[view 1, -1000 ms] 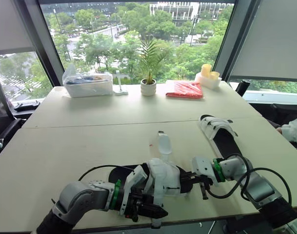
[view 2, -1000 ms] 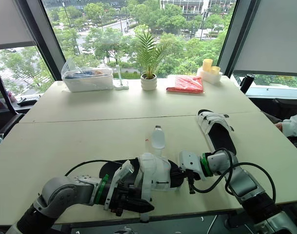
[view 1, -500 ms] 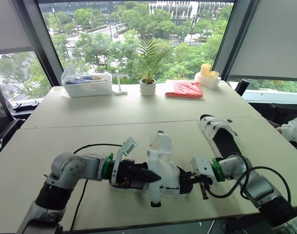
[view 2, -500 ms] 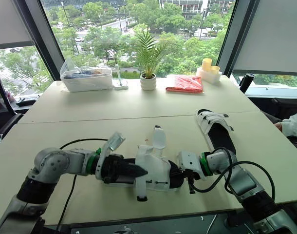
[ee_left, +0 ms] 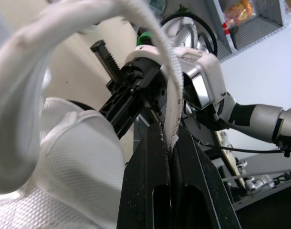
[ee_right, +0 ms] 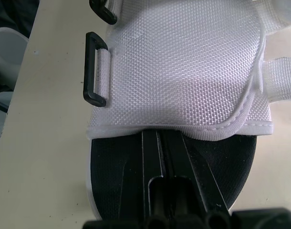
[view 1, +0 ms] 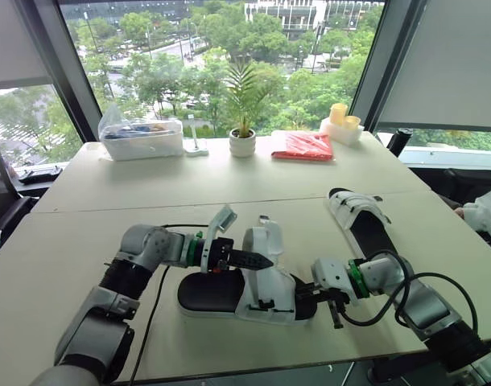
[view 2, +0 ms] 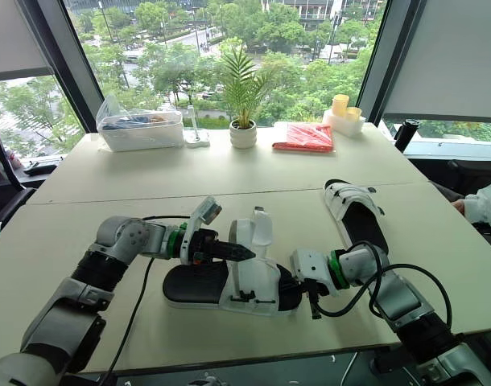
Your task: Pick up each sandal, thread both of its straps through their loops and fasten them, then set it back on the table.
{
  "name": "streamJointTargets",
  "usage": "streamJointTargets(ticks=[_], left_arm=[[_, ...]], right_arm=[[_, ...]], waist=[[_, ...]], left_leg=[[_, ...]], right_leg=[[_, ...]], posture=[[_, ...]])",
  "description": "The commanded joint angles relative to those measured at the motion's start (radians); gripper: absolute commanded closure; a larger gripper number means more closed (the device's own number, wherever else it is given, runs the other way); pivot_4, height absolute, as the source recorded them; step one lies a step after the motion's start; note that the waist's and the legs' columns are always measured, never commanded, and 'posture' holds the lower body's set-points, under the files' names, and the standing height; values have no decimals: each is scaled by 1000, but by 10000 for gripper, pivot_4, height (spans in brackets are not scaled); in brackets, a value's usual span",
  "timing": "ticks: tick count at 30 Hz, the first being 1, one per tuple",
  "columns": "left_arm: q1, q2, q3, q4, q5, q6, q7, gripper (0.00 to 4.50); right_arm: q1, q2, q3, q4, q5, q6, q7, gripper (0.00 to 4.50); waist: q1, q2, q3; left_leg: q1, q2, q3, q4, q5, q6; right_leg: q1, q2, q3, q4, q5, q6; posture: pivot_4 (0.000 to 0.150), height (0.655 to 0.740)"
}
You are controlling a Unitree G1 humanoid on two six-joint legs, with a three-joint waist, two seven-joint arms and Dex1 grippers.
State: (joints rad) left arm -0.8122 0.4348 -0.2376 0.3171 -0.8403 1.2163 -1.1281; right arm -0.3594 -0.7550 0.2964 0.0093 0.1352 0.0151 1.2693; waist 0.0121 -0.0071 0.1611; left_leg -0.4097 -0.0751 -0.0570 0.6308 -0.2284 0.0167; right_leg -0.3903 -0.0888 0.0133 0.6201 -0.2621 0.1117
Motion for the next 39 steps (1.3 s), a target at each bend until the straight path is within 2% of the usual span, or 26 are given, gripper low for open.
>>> streamJointTargets(ticks=[1,17,22,29,39], left_arm=[[-36,14,-8,16,41,-28,-63,44622],[-25,39,-53,-24,148,-69,-189,44622],[-28,36,-64,-23,181,-91,-192,44622],[-4,8,-74,-30,275,-228,-143,44622],[16,-13,-9,-134,211,-173,-123,44622]], right_arm=[[34,-8,36,25,-50,27,2,45000],[39,-7,38,16,-51,29,-3,45000],[45,-10,37,11,-50,29,-4,45000],[48,-10,36,6,-49,33,-7,45000],[50,-12,35,2,-51,37,-7,45000]], waist=[[0,0,0],[-1,0,0],[0,0,0],[0,0,0],[0,0,0]], left_leg=[[0,0,0,0,0,0],[0,0,0,-1,-1,-1],[0,0,0,-1,0,-1],[0,0,0,-1,0,-1],[-1,0,0,-1,0,0]], right_leg=[[0,0,0,0,0,0],[-1,0,0,0,0,0],[-1,0,0,0,0,0],[-1,0,0,-1,0,0],[0,0,0,-1,0,0]], posture=[[1500,7400],[1500,7400],[1500,7400],[1500,7400],[1500,7400]])
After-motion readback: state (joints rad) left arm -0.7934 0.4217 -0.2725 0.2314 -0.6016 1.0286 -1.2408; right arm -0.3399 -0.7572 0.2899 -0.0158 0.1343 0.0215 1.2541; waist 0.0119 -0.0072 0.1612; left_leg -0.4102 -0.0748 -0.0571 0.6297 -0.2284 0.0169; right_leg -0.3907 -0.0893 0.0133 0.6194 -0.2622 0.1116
